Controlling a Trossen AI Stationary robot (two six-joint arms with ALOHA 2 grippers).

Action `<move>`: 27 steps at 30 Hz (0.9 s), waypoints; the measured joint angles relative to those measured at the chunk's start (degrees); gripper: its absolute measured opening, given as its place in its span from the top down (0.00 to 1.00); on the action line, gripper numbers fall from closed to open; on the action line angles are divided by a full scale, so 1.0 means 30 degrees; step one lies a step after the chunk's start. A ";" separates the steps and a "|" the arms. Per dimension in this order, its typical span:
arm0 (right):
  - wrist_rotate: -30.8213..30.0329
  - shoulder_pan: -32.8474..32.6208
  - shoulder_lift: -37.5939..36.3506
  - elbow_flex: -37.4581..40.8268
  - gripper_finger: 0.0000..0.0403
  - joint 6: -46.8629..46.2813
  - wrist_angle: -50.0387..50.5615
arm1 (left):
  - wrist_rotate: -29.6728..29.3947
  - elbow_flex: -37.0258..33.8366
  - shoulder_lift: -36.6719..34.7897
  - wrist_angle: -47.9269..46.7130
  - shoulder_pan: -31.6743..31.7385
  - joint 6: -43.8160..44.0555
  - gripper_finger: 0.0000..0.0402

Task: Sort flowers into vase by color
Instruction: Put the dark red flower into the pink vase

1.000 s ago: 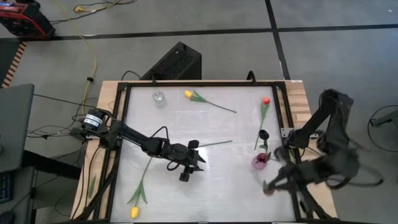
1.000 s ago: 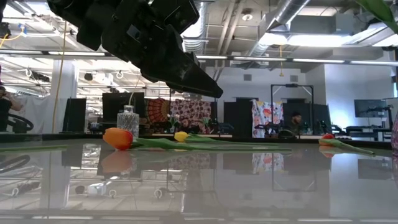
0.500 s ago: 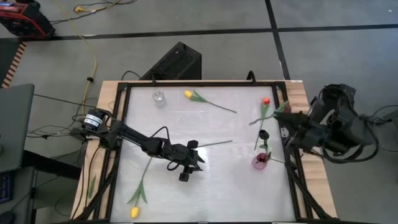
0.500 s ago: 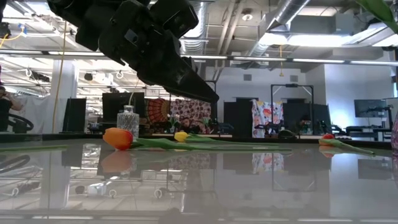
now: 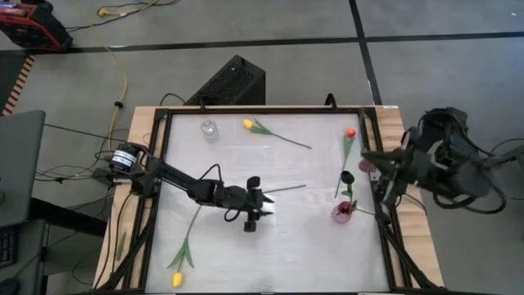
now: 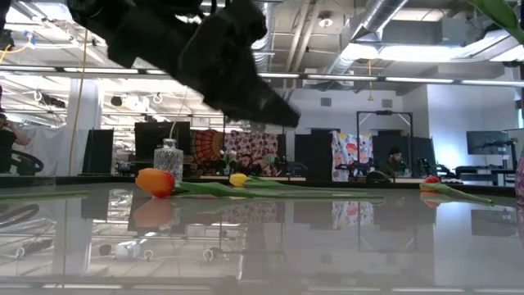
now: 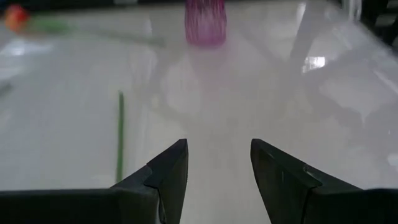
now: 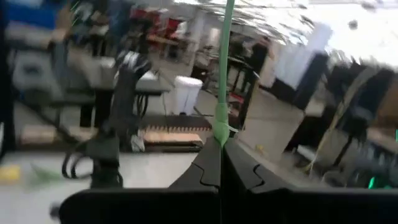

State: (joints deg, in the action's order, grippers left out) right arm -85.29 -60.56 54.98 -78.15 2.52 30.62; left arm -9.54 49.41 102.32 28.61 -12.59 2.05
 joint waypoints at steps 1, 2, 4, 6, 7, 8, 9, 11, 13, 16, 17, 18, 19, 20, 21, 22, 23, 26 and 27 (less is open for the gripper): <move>-0.0611 -0.0224 -0.0084 0.0000 0.94 -0.0938 -0.0078 | 0.0058 0.0005 -0.0012 0.0260 0.0091 -0.0127 0.59; -0.0895 -0.0472 -0.0216 0.0000 0.94 -0.1764 -0.0270 | 0.0076 0.0005 -0.0012 0.0371 0.0182 -0.0275 0.59; -0.0926 -0.1033 -0.0524 0.0000 0.94 -0.2920 -0.1265 | 0.0088 -0.0002 -0.0005 0.0503 0.0315 -0.0734 0.59; -0.0967 -0.1630 -0.0975 -0.0012 0.94 -0.3509 -0.3023 | 0.0083 -0.0002 -0.0005 0.0685 0.0443 -0.1328 0.59; -0.1220 -0.1917 -0.1176 -0.0075 0.94 -0.3724 -0.3957 | 0.0085 -0.0002 -0.0005 0.0674 0.0518 -0.1565 0.59; -0.1495 -0.2236 -0.1389 -0.0129 0.94 -0.3933 -0.4979 | 0.0088 -0.0002 -0.0005 0.0662 0.0599 -0.1747 0.59; -0.1573 -0.2575 -0.1593 -0.0152 0.94 -0.4090 -0.5972 | 0.0086 -0.0002 -0.0005 0.0678 0.0703 -0.1859 0.59; -0.1607 -0.3294 -0.2065 -0.0168 0.94 -0.4344 -0.8290 | 0.0073 -0.0002 -0.0005 0.1138 0.0934 -0.1970 0.59; -0.1608 -0.4162 -0.2485 -0.0175 0.94 -0.3795 -1.0710 | 0.0076 -0.0002 -0.0005 0.1703 0.1160 -0.1970 0.59; -0.1619 -0.5649 -0.3071 -0.0192 0.94 -0.2241 -1.4028 | 0.0300 -0.0002 -0.0005 0.2300 0.1444 -0.1951 0.59; -0.1616 -0.6320 -0.3239 -0.0197 0.94 -0.1735 -1.5275 | 0.0476 -0.0002 -0.0005 0.2364 0.1505 -0.1878 0.59; -0.1616 -0.7058 -0.3380 -0.0206 0.94 -0.1154 -1.6547 | 0.0565 -0.0002 -0.0005 0.2348 0.1536 -0.1810 0.59; -0.1613 -0.7750 -0.3510 -0.0211 0.94 -0.0557 -1.7719 | 0.0569 -0.0002 -0.0005 0.2336 0.1544 -0.1810 0.59; -0.1616 -0.8443 -0.3606 -0.0219 0.94 -0.0056 -1.8702 | 0.0569 -0.0002 -0.0005 0.2313 0.1548 -0.1817 0.59; -0.1613 -0.9062 -0.3684 -0.0219 0.94 0.0405 -1.9442 | 0.0569 -0.0002 -0.0005 0.2300 0.1548 -0.1827 0.59; -0.1613 -0.9564 -0.3776 -0.0219 0.94 0.0769 -1.9946 | 0.0569 -0.0002 -0.0005 0.2300 0.1548 -0.1848 0.59; -0.1613 -1.0045 -0.3853 -0.0219 0.94 0.0934 -2.0186 | 0.0569 -0.0002 -0.0005 0.2293 0.1548 -0.1876 0.59; -0.1613 -1.1151 -0.4008 -0.0211 0.95 0.0058 -2.0728 | 0.0571 -0.0002 -0.0005 0.2300 0.1548 -0.1890 0.59; -0.1609 -1.1400 -0.4038 -0.0211 0.95 -0.0380 -2.0811 | 0.0569 -0.0002 -0.0005 0.2300 0.1548 -0.1905 0.59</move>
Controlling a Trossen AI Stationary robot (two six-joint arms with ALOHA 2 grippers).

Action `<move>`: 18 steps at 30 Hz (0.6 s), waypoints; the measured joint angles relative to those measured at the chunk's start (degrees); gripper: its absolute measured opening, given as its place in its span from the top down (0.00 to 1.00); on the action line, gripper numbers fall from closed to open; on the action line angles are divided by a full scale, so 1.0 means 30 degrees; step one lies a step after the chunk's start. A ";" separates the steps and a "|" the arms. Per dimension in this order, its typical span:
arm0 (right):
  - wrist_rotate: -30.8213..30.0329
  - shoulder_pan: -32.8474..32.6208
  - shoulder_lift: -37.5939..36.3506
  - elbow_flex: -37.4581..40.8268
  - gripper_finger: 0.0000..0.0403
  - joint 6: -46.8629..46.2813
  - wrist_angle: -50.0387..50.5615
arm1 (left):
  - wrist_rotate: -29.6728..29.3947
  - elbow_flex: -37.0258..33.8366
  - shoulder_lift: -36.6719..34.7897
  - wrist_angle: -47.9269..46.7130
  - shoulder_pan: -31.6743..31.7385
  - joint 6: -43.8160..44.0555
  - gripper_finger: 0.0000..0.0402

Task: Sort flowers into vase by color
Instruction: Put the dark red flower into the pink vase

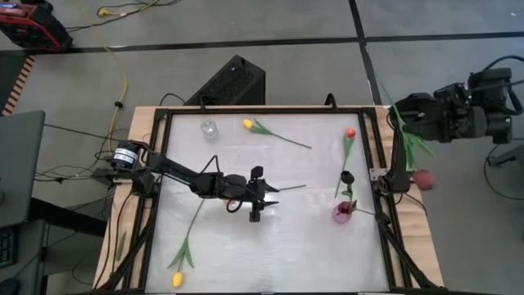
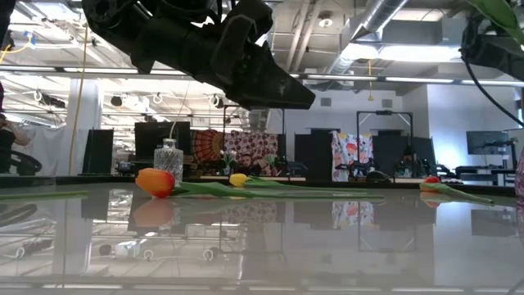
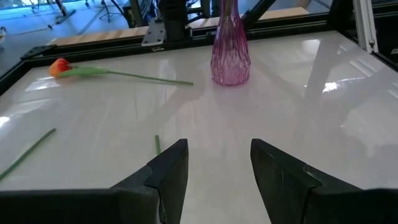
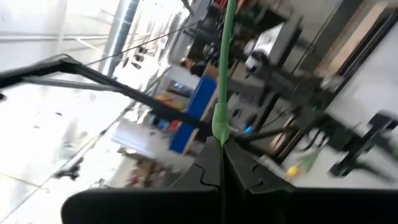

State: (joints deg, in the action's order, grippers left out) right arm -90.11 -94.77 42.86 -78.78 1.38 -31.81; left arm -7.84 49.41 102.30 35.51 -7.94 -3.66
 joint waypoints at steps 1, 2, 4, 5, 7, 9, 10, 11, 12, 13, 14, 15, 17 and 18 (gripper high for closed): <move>-0.0004 -0.0222 -0.0011 0.0000 0.95 -0.0480 -0.0001 | 0.0000 0.0000 0.0000 -0.0010 0.0003 -0.0062 0.59; 0.0003 -0.0398 -0.0010 0.0000 0.95 -0.0950 0.0001 | 0.0000 0.0000 0.0000 -0.0017 0.0002 -0.0108 0.59; 0.0003 -0.0451 0.0065 0.0007 0.95 -0.1590 0.0013 | 0.0000 0.0000 0.0000 -0.0029 0.0007 -0.0124 0.59; 0.0003 -0.0373 0.0077 0.0015 0.95 -0.1792 0.0032 | 0.0000 0.0000 0.0000 -0.0029 0.0007 -0.0131 0.59; 0.0007 -0.0315 0.0076 0.0168 0.95 -0.2235 0.0021 | 0.0000 0.0000 0.0000 -0.0036 0.0007 -0.0124 0.59; 0.0015 -0.0275 0.0051 0.0377 0.95 -0.2661 -0.0051 | 0.0000 0.0000 0.0000 -0.0075 0.0007 -0.0126 0.59; 0.0018 -0.0285 0.0051 0.0473 0.95 -0.2918 -0.0059 | 0.0000 0.0000 0.0000 -0.0105 0.0007 -0.0131 0.59; 0.0018 -0.0282 0.0069 0.0585 0.95 -0.3416 -0.0059 | 0.0000 0.0000 0.0000 -0.0164 0.0007 -0.0131 0.59; 0.0023 -0.0282 0.0069 0.0772 0.95 -0.4079 -0.0065 | 0.0000 0.0000 0.0000 -0.0211 0.0007 -0.0131 0.59; 0.0018 -0.0282 0.0069 0.0994 0.95 -0.4804 -0.0059 | 0.0000 0.0000 0.0000 -0.0211 0.0007 -0.0131 0.59; 0.0025 -0.0282 0.0069 0.1257 0.95 -0.5397 -0.0059 | 0.0000 0.0000 0.0000 -0.0211 0.0007 -0.0131 0.59; 0.0018 -0.0282 0.0062 0.1630 0.95 -0.5939 -0.0067 | 0.0000 0.0000 0.0000 -0.0211 0.0007 -0.0118 0.59; 0.0041 -0.0295 0.0069 0.2487 0.95 -0.7668 -0.0055 | 0.0000 0.0000 0.0000 -0.0307 0.0005 -0.0022 0.59; 0.0064 -0.0297 0.0076 0.3006 0.95 -0.9008 -0.0054 | 0.0000 0.0000 0.0000 -0.0445 0.0003 0.0068 0.59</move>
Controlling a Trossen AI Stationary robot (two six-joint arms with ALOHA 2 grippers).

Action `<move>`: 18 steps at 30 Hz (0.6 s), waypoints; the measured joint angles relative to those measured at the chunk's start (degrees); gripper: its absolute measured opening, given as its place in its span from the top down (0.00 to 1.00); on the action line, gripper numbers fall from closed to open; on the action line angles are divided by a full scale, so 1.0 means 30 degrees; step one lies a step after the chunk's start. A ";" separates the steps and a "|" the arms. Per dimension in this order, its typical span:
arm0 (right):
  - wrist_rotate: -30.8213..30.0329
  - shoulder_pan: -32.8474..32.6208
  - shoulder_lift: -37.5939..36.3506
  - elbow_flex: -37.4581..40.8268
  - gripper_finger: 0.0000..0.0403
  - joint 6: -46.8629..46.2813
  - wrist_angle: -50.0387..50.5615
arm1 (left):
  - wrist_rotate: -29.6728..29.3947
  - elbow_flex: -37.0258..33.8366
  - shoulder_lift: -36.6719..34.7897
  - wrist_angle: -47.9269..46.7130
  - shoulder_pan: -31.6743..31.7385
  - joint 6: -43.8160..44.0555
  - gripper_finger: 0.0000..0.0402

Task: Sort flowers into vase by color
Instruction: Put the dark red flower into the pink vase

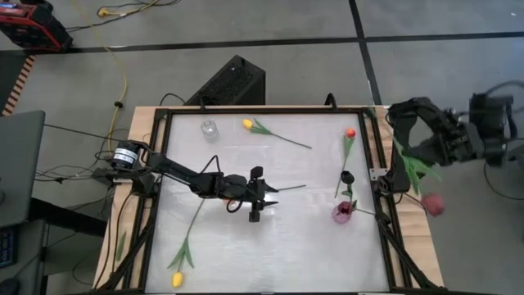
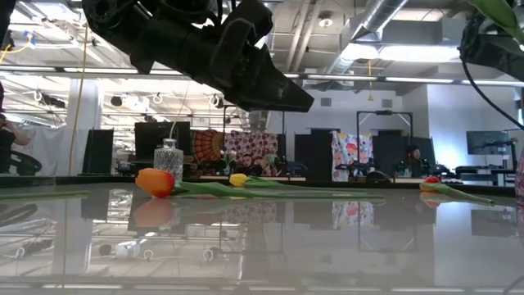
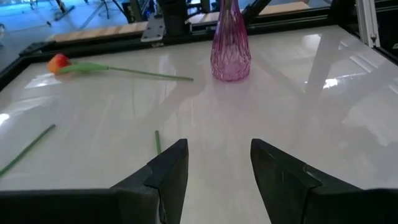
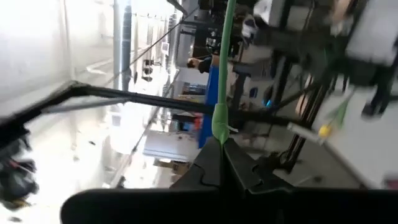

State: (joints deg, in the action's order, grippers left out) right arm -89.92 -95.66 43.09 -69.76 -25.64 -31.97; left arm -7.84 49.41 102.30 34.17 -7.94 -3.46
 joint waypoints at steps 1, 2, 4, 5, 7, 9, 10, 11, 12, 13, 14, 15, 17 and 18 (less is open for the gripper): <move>0.0005 0.0000 0.0016 0.0485 0.95 -0.1575 0.0018 | -0.0005 0.0000 0.0000 -0.0124 -0.0003 0.0015 0.59; 0.0022 0.0000 0.0054 0.0924 0.95 -0.3251 0.0014 | -0.0002 0.0000 0.0000 -0.0220 0.0004 0.0020 0.59; 0.0056 -0.0020 0.0139 0.1729 0.95 -0.6520 0.0007 | -0.0007 0.0000 0.0000 -0.0240 0.0004 0.0027 0.59; 0.0056 -0.0105 0.0168 0.1992 0.95 -0.7885 0.0000 | -0.0001 0.0000 0.0000 -0.0199 0.0004 0.0027 0.59; 0.0050 -0.0325 0.0157 0.2396 0.95 -0.9575 0.0006 | -0.0005 0.0000 0.0000 -0.0189 0.0002 0.0030 0.59; 0.0049 -0.0532 0.0028 0.2648 0.95 -1.0164 -0.0003 | -0.0007 0.0000 0.0000 -0.0181 0.0004 -0.0022 0.59; 0.0049 -0.0602 -0.0043 0.2724 0.95 -1.0205 -0.0101 | -0.0015 0.0000 0.0000 -0.0156 0.0004 -0.0114 0.59; 0.0044 -0.0636 -0.0106 0.2755 0.95 -1.0264 -0.0165 | -0.0015 0.0000 0.0000 -0.0145 -0.0001 -0.0207 0.59; 0.0044 -0.0620 -0.0149 0.2768 0.95 -1.0518 -0.0189 | -0.0022 0.0000 0.0000 -0.0145 0.0021 -0.0357 0.59; 0.0023 -0.0612 -0.0177 0.2771 0.95 -1.0852 -0.0227 | -0.0015 0.0000 0.0000 -0.0145 0.0063 -0.0538 0.59; -0.0012 -0.0605 -0.0187 0.2766 0.95 -1.1357 -0.0272 | -0.0015 0.0000 0.0000 -0.0145 0.0110 -0.0645 0.59; -0.0024 -0.0612 -0.0170 0.2764 0.95 -1.1983 -0.0234 | -0.0007 0.0000 0.0000 -0.0145 0.0174 -0.0690 0.59; -0.0024 -0.0652 -0.0110 0.2778 0.95 -1.3265 -0.0072 | -0.0015 0.0000 0.0000 -0.0222 0.0391 -0.0699 0.59; -0.0024 -0.0750 -0.0105 0.2779 0.95 -1.3737 0.0001 | -0.0037 0.0000 -0.0004 -0.0351 0.0515 -0.0733 0.59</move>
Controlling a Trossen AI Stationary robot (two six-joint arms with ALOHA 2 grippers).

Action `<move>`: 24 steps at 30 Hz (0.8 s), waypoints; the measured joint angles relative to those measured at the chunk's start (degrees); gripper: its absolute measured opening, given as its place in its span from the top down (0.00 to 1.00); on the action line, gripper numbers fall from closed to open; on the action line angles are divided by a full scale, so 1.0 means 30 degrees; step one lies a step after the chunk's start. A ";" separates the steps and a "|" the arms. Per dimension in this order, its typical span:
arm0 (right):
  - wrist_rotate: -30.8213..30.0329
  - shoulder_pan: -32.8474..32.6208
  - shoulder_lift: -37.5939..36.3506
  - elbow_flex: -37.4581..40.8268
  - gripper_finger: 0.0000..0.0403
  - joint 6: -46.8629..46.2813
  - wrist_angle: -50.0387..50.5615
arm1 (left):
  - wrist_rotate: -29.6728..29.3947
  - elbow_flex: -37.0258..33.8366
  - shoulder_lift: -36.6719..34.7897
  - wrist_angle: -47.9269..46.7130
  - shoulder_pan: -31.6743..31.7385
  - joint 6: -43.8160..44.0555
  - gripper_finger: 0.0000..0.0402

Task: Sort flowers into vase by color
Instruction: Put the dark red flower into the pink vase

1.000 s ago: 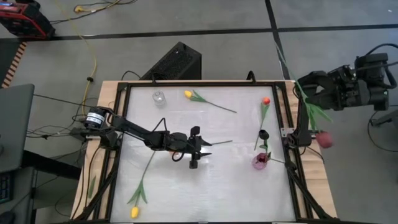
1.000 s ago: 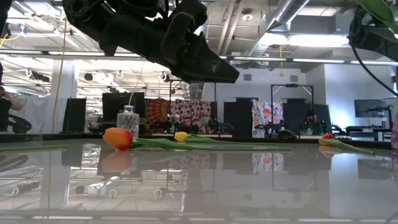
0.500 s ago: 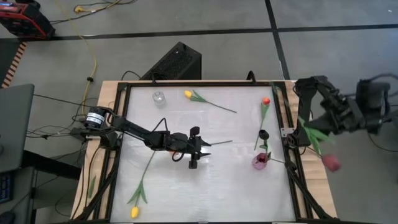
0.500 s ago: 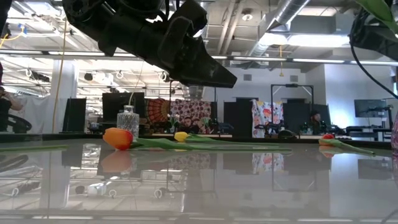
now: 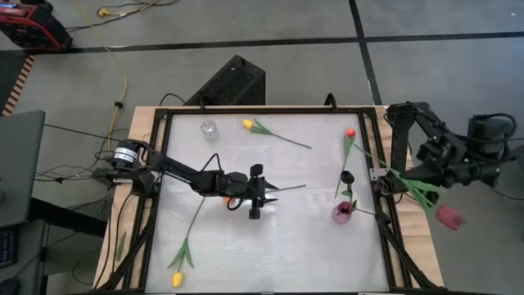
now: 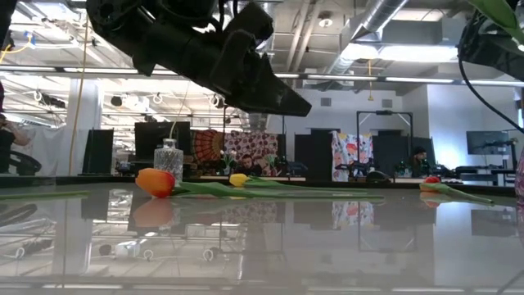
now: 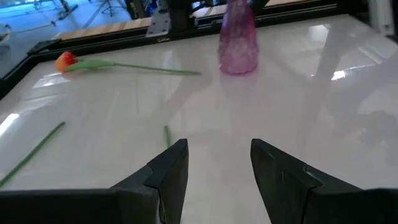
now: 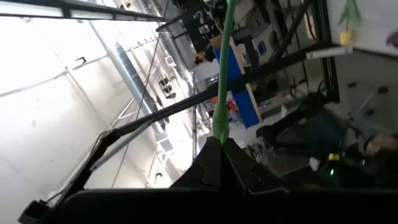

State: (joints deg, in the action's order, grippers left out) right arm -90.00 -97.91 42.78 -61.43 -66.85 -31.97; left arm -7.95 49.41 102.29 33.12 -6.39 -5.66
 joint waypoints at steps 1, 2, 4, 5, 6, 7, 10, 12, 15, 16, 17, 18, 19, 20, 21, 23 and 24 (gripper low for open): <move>0.0005 -0.0166 0.0003 0.0000 0.95 -0.0412 0.0002 | -0.0007 0.0000 -0.0001 -0.0153 0.0131 -0.0097 0.59; 0.0004 -0.0389 -0.0016 0.0000 0.95 -0.0807 0.0002 | -0.0013 0.0000 0.0004 -0.0321 0.0264 -0.0186 0.59; 0.0001 -0.0890 -0.0023 0.0000 0.95 -0.1616 -0.0007 | -0.0014 0.0000 0.0004 -0.0536 0.0552 -0.0216 0.59; 0.0000 -0.1155 -0.0034 0.0000 0.95 -0.2056 -0.0013 | -0.0014 0.0000 0.0004 -0.0565 0.0718 -0.0216 0.59; 0.0000 -0.1415 -0.0041 0.0000 0.95 -0.2612 -0.0015 | 0.0003 0.0000 0.0004 -0.0559 0.0876 -0.0216 0.59; 0.0000 -0.1679 -0.0040 0.0001 0.95 -0.3274 -0.0043 | 0.0007 0.0000 0.0001 -0.0559 0.1054 -0.0216 0.59; 0.0007 -0.2495 -0.0056 0.0389 0.95 -0.5598 0.0008 | -0.0009 0.0000 0.0176 -0.0403 0.1605 -0.0216 0.59; 0.0024 -0.3051 -0.0115 0.0734 0.95 -0.7290 0.0007 | -0.0014 0.0015 0.0596 -0.0115 0.1985 -0.0245 0.59; 0.0045 -0.3704 -0.0286 0.1566 0.95 -0.9740 -0.0010 | 0.0051 0.0001 0.1694 0.0588 0.2519 -0.0233 0.59; 0.0051 -0.3858 -0.0342 0.1870 0.95 -1.0517 0.0002 | 0.0049 0.0000 0.2019 0.0751 0.2710 -0.0233 0.59; 0.0059 -0.3992 -0.0412 0.2150 0.95 -1.1252 0.0006 | 0.0068 -0.0003 0.2302 0.0934 0.2872 -0.0184 0.59; 0.0080 -0.4079 -0.0459 0.2388 0.95 -1.1866 -0.0016 | 0.0072 0.0000 0.2557 0.1138 0.3060 -0.0009 0.59; 0.0087 -0.4155 -0.0512 0.2616 0.95 -1.2463 -0.0053 | 0.0070 0.0000 0.2715 0.1288 0.3220 0.0161 0.59; 0.0087 -0.4168 -0.0536 0.2834 0.95 -1.3107 -0.0058 | 0.0077 0.0000 0.2796 0.1269 0.3382 0.0284 0.59; 0.0074 -0.4232 -0.0536 0.2945 0.95 -1.3715 -0.0042 | 0.0135 0.0000 0.2801 0.1160 0.3530 0.0386 0.59; 0.0119 -0.4397 -0.0536 0.3018 0.95 -1.4527 -0.0077 | 0.0613 0.0000 0.2801 0.1200 0.3766 0.0622 0.59; 0.0117 -0.4480 -0.0536 0.3024 0.94 -1.4596 -0.0214 | 0.0945 0.0000 0.2801 0.1248 0.3848 0.0722 0.59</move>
State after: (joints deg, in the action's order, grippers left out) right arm -89.65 -111.35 41.17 -52.36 -110.64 -32.61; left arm -5.11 49.41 110.69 36.86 5.15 -3.49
